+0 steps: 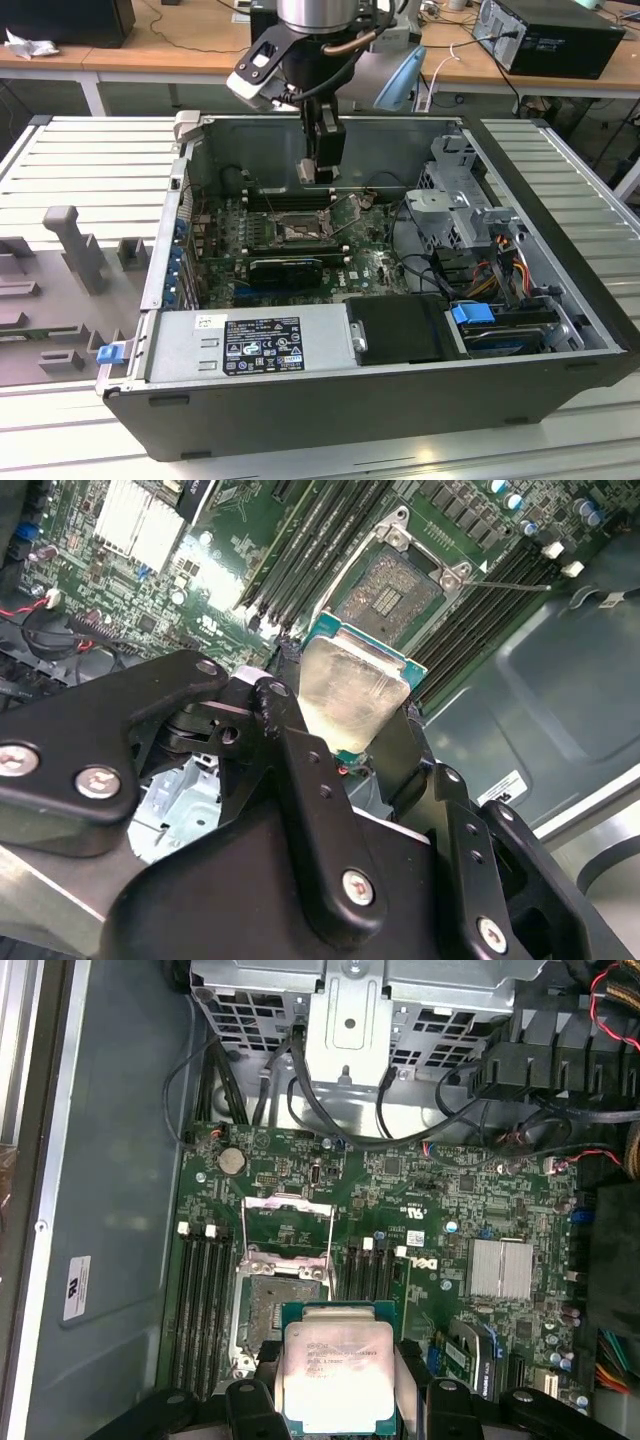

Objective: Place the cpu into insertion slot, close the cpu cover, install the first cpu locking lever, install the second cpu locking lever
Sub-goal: 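Place the cpu into insertion slot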

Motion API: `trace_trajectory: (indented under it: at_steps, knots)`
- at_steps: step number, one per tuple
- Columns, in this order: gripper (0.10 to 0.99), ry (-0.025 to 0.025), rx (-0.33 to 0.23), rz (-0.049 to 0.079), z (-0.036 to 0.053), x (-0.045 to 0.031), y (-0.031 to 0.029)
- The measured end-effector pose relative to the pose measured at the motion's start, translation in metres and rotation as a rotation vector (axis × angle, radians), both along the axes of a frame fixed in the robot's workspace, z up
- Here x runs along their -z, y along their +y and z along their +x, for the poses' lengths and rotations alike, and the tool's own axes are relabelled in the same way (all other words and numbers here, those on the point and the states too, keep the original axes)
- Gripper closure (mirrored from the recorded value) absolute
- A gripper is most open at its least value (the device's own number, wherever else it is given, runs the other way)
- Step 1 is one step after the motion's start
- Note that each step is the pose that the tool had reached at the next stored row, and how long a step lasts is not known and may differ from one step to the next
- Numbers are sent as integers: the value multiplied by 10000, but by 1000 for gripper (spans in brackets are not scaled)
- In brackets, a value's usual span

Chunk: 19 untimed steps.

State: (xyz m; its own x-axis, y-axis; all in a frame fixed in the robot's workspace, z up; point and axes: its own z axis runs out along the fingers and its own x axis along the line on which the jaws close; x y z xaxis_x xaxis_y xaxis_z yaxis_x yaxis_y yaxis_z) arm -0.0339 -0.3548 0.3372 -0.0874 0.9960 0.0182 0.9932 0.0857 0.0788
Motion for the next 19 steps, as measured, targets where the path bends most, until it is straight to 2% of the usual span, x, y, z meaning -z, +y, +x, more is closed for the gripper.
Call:
trace_trajectory:
  at_steps: [3, 4, 5, 7, 9, 13, 19]
  knots:
    - [557, 85, 374, 0, -1, 80, 0]
    - [557, 124, 494, -19, -1, 92, 0]
    - [557, 131, 517, -22, -1, 102, 0]
    - [557, 220, 568, -26, -1, 115, 0]
    - [557, 258, 685, -26, -1, 131, 1]
    - [557, 260, 1402, -18, -7, 145, 0]
    - [557, 259, 1474, -16, -10, 206, 0]
